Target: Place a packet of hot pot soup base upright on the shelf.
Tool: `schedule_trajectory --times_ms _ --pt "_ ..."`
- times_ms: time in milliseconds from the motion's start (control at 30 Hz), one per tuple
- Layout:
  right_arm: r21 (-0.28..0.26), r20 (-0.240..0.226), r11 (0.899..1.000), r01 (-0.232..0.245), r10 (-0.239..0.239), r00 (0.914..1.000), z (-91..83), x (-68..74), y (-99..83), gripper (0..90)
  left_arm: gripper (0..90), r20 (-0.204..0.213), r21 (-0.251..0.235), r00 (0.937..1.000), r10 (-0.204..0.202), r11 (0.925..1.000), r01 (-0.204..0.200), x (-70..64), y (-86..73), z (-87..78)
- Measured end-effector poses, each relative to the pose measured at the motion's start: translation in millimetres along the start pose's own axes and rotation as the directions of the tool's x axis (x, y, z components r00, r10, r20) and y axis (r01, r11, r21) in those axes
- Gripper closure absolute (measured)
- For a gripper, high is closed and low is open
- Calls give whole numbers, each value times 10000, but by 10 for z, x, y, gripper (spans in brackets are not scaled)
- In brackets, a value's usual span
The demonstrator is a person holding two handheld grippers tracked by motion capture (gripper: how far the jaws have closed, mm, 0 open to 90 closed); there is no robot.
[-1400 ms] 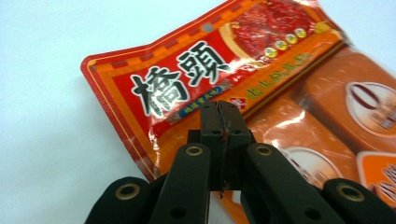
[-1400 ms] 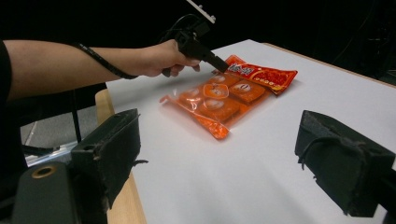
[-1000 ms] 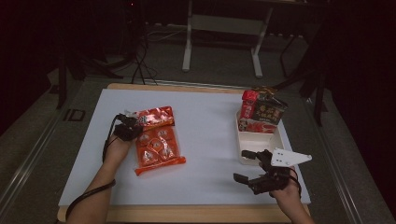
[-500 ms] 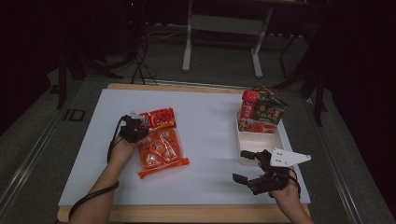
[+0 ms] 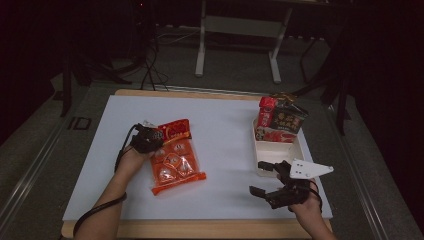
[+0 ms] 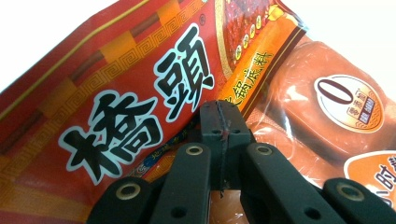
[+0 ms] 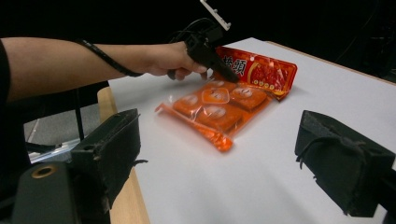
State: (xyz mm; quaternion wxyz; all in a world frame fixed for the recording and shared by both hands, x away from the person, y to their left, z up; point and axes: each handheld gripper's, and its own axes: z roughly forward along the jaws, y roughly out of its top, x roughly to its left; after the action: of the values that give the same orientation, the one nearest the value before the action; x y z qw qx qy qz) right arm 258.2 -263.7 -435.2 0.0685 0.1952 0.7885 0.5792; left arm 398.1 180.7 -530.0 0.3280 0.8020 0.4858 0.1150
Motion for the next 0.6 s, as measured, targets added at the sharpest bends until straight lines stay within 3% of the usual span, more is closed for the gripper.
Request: schedule_trajectory --times_ms 233,300,433,533,600 --pt "0 -52 10000 40 -40 10000 19 24 9 139 900 625 44 9955 708 9975 -712 -361 -20 47" --pt "17 -77 10000 28 -27 10000 23 21 6 139 900 920 86 9914 926 9956 -938 -461 -28 56" --pt "22 -96 10000 3 -3 10000 20 20 1 139 900 1624 148 9754 1493 9880 -1538 -652 -64 55" --pt "15 -82 10000 6 -6 10000 11 24 -2 139 900 1841 27 9711 1520 9879 -1551 -722 -109 46" --pt "24 -59 10000 8 -8 10000 7 19 -4 139 900 1897 -60 9715 1422 9896 -1437 -728 -125 42"
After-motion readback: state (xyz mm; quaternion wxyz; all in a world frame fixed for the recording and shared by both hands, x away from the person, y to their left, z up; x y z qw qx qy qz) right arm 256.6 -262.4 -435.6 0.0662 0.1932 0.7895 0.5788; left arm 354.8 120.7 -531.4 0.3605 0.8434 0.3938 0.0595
